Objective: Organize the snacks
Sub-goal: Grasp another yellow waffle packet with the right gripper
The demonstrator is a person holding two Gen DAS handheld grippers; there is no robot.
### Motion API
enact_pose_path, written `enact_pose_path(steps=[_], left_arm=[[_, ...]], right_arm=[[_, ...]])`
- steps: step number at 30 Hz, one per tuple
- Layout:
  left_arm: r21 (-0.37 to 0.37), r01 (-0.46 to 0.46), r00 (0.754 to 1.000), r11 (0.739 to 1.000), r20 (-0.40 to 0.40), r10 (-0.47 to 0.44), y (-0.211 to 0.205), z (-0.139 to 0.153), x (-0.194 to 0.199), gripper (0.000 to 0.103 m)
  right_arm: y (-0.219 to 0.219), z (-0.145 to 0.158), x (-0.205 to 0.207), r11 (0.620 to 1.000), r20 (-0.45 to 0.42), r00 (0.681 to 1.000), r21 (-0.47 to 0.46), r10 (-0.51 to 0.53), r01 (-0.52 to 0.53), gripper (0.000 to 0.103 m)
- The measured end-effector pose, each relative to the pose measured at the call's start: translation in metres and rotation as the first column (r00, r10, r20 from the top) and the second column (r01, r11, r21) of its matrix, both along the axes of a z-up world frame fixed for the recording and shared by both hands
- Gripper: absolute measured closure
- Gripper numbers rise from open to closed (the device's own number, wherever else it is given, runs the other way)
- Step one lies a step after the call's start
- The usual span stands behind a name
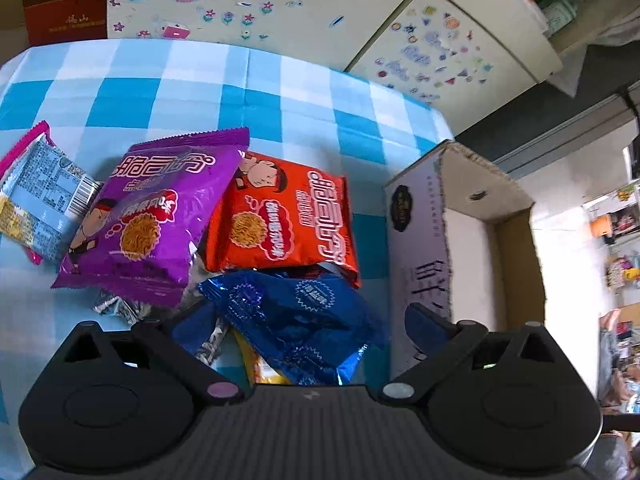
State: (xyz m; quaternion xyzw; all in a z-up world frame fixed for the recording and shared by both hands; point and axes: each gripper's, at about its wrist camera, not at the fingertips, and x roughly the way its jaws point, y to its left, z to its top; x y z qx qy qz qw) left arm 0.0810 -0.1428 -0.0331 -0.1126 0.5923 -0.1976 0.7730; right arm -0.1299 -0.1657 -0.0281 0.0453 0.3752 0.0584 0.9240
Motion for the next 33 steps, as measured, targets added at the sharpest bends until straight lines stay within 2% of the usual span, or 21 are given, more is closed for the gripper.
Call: enact_pose_path(steps=[5, 11, 16, 22, 30, 33], left_arm=[[0.045, -0.023, 1.000, 0.999, 0.017, 0.022, 0.008, 0.001, -0.001, 0.001], [0.040, -0.079, 0.997, 0.996, -0.015, 0.080, 0.037, 0.002, -0.005, 0.000], [0.081, -0.101, 0.995, 0.992, 0.020, 0.100, 0.052, 0.014, -0.009, 0.000], [0.053, -0.123, 0.992, 0.991, 0.023, 0.122, 0.070, 0.022, -0.009, 0.000], [0.001, -0.119, 0.993, 0.993, 0.015, 0.119, 0.061, 0.018, -0.007, 0.000], [-0.019, -0.088, 0.996, 0.996, 0.026, 0.088, 0.052, 0.017, -0.008, 0.000]], right_arm=[[-0.002, -0.006, 0.009, 0.999, -0.023, 0.999, 0.012, -0.037, 0.037, 0.021], [-0.016, -0.012, 0.013, 0.984, -0.060, 0.985, 0.065, -0.162, 0.166, 0.018], [-0.020, -0.016, 0.018, 0.949, -0.085, 0.952, 0.098, -0.294, 0.301, 0.016], [-0.026, -0.021, 0.030, 0.886, -0.124, 0.897, 0.148, -0.424, 0.439, 0.015], [-0.026, -0.029, 0.044, 0.870, -0.115, 0.884, 0.159, -0.454, 0.467, 0.016], [-0.025, -0.030, 0.043, 0.872, -0.104, 0.884, 0.145, -0.456, 0.467, 0.028]])
